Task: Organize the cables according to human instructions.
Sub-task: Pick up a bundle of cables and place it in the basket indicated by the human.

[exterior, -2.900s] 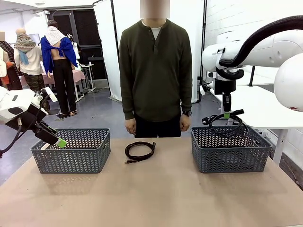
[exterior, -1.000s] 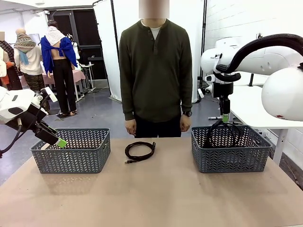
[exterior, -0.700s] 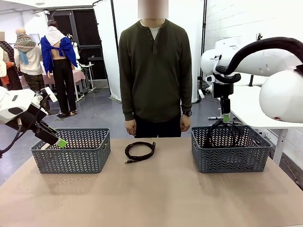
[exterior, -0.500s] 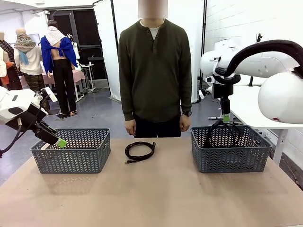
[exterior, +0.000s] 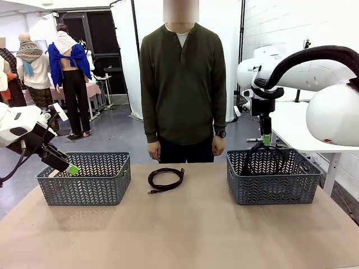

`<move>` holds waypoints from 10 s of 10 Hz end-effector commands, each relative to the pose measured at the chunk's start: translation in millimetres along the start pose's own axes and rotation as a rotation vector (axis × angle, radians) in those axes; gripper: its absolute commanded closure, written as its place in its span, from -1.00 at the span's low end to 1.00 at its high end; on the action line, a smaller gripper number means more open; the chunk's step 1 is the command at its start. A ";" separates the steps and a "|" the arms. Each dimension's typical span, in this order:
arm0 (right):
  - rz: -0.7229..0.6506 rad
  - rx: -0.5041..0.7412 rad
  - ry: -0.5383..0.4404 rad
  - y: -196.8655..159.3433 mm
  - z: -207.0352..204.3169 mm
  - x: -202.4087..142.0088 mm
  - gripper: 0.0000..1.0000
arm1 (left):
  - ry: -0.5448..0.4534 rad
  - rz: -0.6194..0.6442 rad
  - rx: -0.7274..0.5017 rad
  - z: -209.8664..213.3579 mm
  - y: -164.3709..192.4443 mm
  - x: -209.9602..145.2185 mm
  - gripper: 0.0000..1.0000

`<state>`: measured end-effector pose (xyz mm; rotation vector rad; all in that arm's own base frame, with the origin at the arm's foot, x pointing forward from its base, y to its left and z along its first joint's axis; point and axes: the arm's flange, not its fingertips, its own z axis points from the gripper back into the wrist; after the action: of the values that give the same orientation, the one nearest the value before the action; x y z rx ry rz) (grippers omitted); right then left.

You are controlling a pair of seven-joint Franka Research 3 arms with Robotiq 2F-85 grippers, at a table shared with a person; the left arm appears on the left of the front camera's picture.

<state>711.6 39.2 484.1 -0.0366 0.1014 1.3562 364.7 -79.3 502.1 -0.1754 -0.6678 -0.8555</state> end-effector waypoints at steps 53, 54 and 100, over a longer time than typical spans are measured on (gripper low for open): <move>-0.037 -0.178 -0.331 157.7 28.0 141.2 -1.00 | -0.011 0.003 -0.009 -0.3 1.7 -1.1 -1.00; 0.032 -0.177 -0.344 157.7 29.7 148.6 -1.00 | -0.011 0.003 -0.009 -0.3 1.7 -1.1 -1.00; 0.912 -0.160 -0.158 136.4 -121.9 303.1 -1.00 | -0.011 0.003 -0.009 -0.3 1.7 -1.1 -1.00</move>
<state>629.4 351.4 342.0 -0.0055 -0.1444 2.2659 364.7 -79.4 502.1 -0.1753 -0.6676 -0.8557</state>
